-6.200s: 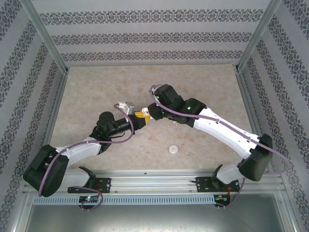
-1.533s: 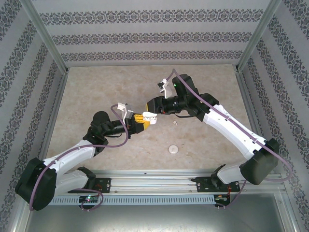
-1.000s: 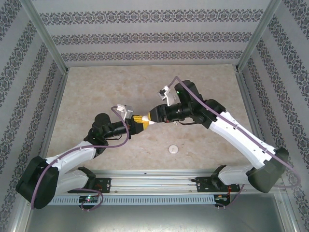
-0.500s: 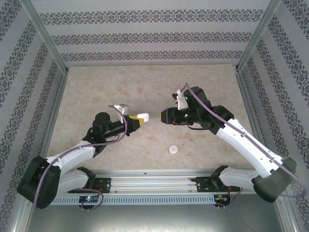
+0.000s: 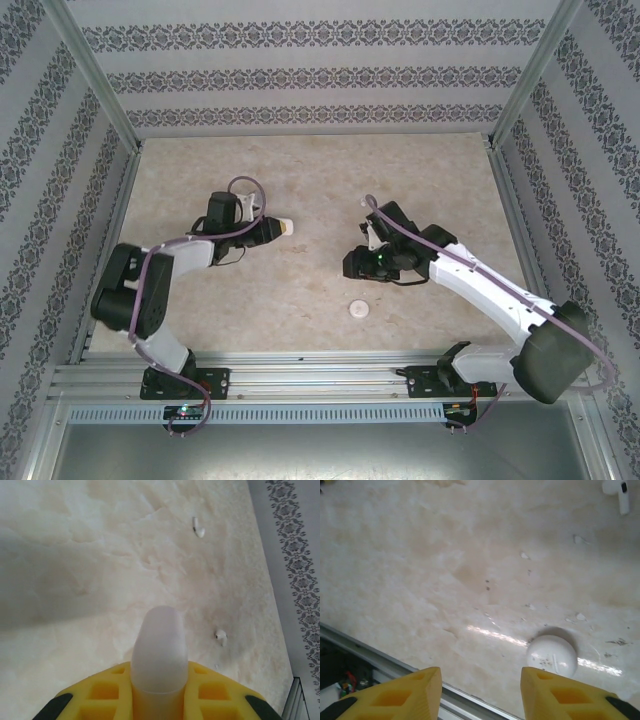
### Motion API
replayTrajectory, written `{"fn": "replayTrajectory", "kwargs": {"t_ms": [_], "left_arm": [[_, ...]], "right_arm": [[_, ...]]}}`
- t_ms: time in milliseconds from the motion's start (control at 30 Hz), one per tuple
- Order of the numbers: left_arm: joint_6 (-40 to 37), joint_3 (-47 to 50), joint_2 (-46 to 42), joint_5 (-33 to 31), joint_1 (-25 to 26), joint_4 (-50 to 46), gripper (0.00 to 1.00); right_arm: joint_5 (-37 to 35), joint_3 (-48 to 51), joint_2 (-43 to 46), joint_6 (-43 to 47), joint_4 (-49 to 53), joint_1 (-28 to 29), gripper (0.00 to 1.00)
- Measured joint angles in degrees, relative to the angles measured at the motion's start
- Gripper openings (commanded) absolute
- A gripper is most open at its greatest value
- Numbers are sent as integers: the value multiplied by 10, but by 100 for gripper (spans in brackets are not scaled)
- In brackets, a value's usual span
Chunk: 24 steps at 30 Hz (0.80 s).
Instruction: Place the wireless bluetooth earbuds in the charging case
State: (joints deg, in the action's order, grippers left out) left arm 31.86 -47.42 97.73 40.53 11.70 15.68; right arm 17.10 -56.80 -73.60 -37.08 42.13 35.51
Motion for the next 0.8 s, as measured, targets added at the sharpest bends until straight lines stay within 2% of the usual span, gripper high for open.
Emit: {"fn": "replayTrajectory", "kwargs": {"t_ms": [333, 467, 667, 800], "left_arm": [[-52, -155, 143, 6, -30, -145, 13], [-78, -210, 170, 10, -40, -197, 23], [-109, -230, 182, 3, -58, -260, 38], [-123, -236, 182, 5, -66, -280, 41]], "right_arm": [[-21, 50, -12, 7, 42, 14, 50], [-26, 69, -15, -1, 46, 21, 51], [-42, 77, -21, -4, 53, 39, 54], [-47, 85, -21, -6, 53, 45, 55]]}}
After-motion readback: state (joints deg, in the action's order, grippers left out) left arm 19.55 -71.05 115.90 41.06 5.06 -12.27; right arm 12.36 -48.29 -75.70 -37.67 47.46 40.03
